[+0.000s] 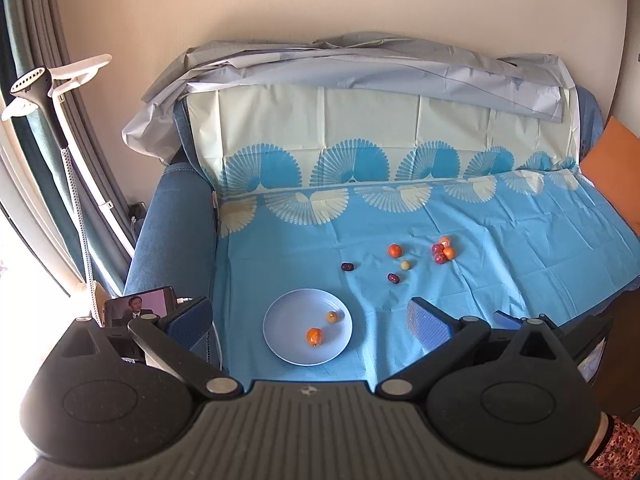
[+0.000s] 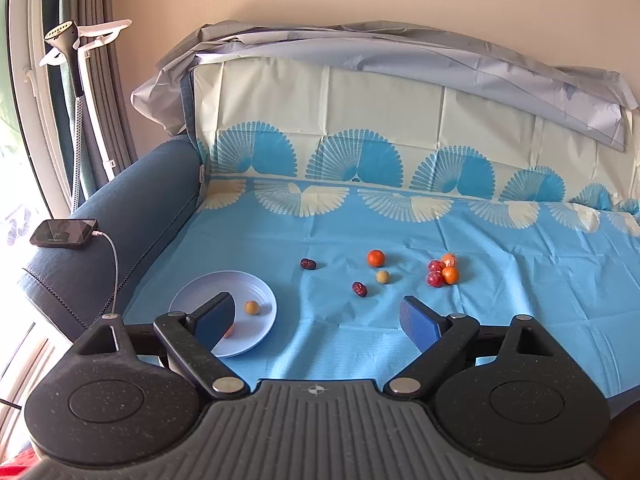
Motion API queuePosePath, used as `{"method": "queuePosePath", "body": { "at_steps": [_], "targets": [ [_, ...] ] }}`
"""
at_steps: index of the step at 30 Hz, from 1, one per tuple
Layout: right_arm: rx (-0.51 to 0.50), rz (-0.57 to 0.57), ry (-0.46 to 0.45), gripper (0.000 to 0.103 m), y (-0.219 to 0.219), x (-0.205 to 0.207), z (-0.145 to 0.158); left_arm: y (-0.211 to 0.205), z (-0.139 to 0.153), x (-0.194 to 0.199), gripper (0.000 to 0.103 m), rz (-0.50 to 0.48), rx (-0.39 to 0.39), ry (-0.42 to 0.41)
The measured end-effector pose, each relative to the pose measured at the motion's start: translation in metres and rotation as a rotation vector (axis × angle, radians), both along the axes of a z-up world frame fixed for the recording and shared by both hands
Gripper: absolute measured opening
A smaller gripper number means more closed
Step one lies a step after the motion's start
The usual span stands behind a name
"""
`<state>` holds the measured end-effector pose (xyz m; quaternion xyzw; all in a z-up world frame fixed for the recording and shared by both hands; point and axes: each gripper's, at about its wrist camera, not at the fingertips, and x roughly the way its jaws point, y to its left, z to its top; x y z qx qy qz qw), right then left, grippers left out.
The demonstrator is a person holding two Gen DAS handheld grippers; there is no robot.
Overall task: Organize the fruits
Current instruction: 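Lift both tools back from the plate toward the remaining fruits, then grasp a red date with the left tool while the right tool grasps a wrapped red plum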
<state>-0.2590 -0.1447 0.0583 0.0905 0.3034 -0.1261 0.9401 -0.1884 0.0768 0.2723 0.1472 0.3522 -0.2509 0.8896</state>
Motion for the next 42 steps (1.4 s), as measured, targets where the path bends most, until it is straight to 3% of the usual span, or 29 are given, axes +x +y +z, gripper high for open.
{"method": "queuePosePath", "body": {
  "at_steps": [12, 18, 21, 26, 30, 35, 38, 42],
  "targets": [
    [0.035, -0.016, 0.032, 0.090, -0.016, 0.017, -0.015, -0.026, -0.010, 0.028, 0.103, -0.013, -0.006, 0.037],
    [0.058, -0.069, 0.034, 0.092, -0.042, 0.032, -0.029, -0.066, -0.036, 0.058, 0.103, -0.061, 0.032, 0.091],
    [0.085, -0.134, 0.019, 0.094, -0.072, 0.045, -0.042, -0.094, -0.061, 0.080, 0.103, -0.088, 0.085, 0.076],
    [0.129, -0.236, 0.009, 0.095, -0.129, 0.080, -0.084, -0.150, -0.135, 0.139, 0.103, -0.149, 0.172, 0.082],
    [0.151, -0.317, 0.037, 0.095, -0.171, 0.125, -0.139, -0.192, -0.219, 0.204, 0.103, -0.164, 0.140, 0.145],
    [0.191, -0.434, 0.088, 0.095, -0.211, 0.178, -0.208, -0.233, -0.328, 0.294, 0.103, 0.000, 0.077, 0.311],
    [0.211, -0.496, 0.118, 0.095, -0.226, 0.203, -0.242, -0.251, -0.379, 0.332, 0.102, 0.064, 0.097, 0.327],
    [0.190, -0.571, 0.146, 0.094, -0.237, 0.230, -0.280, -0.272, -0.427, 0.364, 0.102, 0.055, 0.156, 0.328]
  ]
}}
